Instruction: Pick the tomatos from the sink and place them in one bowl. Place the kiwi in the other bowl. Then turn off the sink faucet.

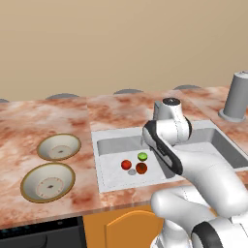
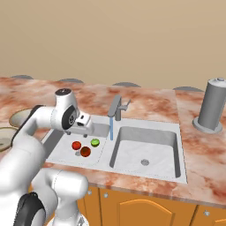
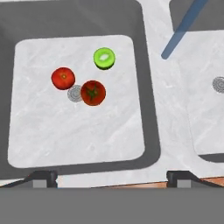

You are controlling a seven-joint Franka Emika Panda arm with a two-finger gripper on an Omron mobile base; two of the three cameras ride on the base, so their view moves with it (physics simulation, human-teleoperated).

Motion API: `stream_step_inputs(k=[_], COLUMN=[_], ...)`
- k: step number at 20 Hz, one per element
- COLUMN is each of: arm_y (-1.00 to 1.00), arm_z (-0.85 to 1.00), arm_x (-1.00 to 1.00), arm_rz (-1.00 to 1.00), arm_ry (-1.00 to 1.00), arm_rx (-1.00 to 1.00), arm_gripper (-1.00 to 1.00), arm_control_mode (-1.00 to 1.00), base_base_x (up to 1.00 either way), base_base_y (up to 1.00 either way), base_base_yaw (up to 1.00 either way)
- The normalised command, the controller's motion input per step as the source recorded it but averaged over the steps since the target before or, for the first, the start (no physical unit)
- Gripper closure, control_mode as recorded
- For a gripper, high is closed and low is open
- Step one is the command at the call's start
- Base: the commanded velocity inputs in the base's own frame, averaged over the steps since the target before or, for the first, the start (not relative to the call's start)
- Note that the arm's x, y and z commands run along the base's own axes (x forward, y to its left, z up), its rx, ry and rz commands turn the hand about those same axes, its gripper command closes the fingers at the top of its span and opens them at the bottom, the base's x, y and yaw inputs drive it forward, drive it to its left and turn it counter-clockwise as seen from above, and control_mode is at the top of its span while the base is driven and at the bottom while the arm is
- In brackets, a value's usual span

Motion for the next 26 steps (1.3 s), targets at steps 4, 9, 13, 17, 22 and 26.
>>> stream_step_inputs(k=[4, 9, 13, 17, 22, 26], arm_y=[0.17, 0.02, 0.0, 0.0, 0.0, 0.0], arm_z=[-0.26, -0.3, -0.27, -0.26, -0.25, -0.3], arm_x=[0.34, 0.37, 0.44, 0.53, 0.5, 0.45], arm_rz=[-0.2, -0.22, -0.17, -0.1, -0.07, -0.03], arm_ry=[0.0, 0.0, 0.0, 0.0, 0.0, 0.02], arm_rx=[0.04, 0.06, 0.02, 0.0, 0.0, 0.0], arm_gripper=[-1.0, -1.0, -1.0, -1.0, -1.0, -1.0], arm_control_mode=[-1.0, -1.0, -1.0, -1.0, -1.0, -1.0], base_base_x=[0.0, 0.0, 0.0, 0.0, 0.0, 0.0], base_base_y=[0.0, 0.0, 0.0, 0.0, 0.0, 0.0], base_base_yaw=[0.0, 0.0, 0.0, 0.0, 0.0, 0.0])
